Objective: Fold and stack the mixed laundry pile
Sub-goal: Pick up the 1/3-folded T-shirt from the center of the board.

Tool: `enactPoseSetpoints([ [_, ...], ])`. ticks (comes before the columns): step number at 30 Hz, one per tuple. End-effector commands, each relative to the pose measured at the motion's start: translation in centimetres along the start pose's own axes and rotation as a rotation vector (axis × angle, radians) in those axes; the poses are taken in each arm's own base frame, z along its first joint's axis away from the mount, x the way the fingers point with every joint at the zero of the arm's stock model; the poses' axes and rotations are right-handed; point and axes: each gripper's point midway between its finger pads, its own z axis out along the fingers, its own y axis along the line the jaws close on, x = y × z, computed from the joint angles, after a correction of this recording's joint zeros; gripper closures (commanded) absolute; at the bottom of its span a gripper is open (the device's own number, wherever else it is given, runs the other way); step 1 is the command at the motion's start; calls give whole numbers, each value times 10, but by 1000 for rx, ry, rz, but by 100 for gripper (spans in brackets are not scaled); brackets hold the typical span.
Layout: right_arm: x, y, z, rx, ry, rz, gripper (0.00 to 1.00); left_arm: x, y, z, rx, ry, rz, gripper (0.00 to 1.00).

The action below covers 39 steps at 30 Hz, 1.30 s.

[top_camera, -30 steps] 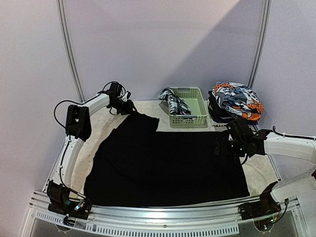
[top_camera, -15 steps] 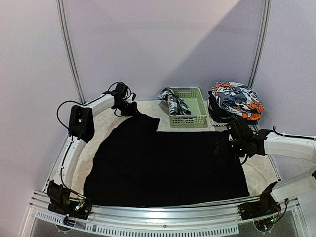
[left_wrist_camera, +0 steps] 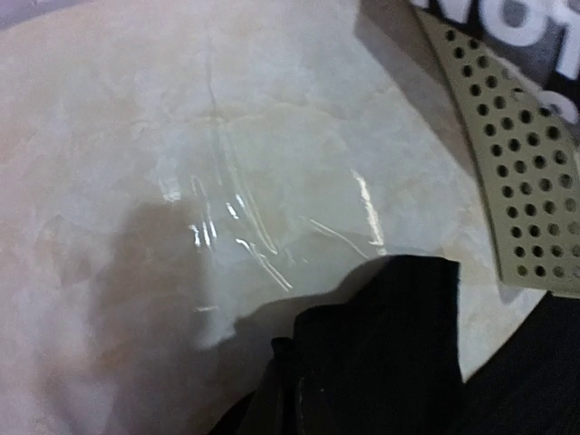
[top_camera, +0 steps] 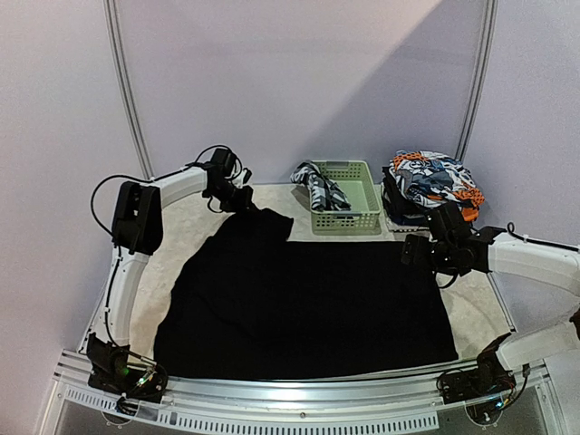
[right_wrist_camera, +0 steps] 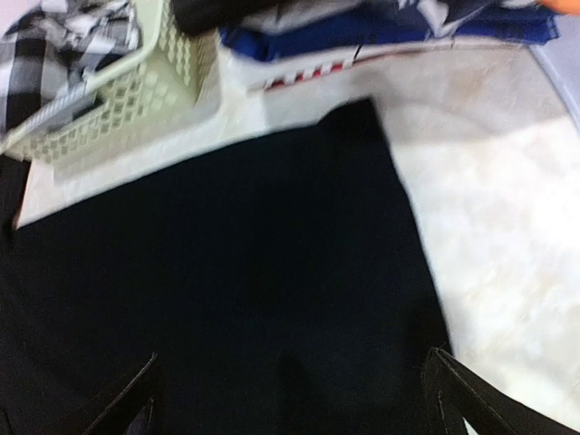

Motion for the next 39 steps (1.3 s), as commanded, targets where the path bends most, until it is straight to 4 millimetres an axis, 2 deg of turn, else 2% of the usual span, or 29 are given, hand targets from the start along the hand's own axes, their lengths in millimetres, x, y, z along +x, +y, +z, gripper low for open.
enactPoseSetpoints([
  [1,-33,-8,10,69,-51,41,5,-31,-43,-61,15,-124,89,100],
  [5,-35,-20,50,107,39,55,16,-27,-62,-83,24,-137,117,100],
  [8,-41,-25,72,114,76,56,23,-21,-75,-94,27,-139,142,100],
  [13,-46,-32,106,122,118,60,43,-11,-89,-101,34,-124,170,100],
  [19,-48,-37,139,101,158,70,53,3,-95,-102,34,-97,193,100],
  [24,-56,-41,151,86,162,78,59,10,-99,-108,36,-94,200,100],
  [35,-73,-50,165,160,182,53,55,21,-106,-116,45,-93,210,100],
  [39,-67,-52,172,168,216,50,55,25,-106,-119,42,-89,211,100],
])
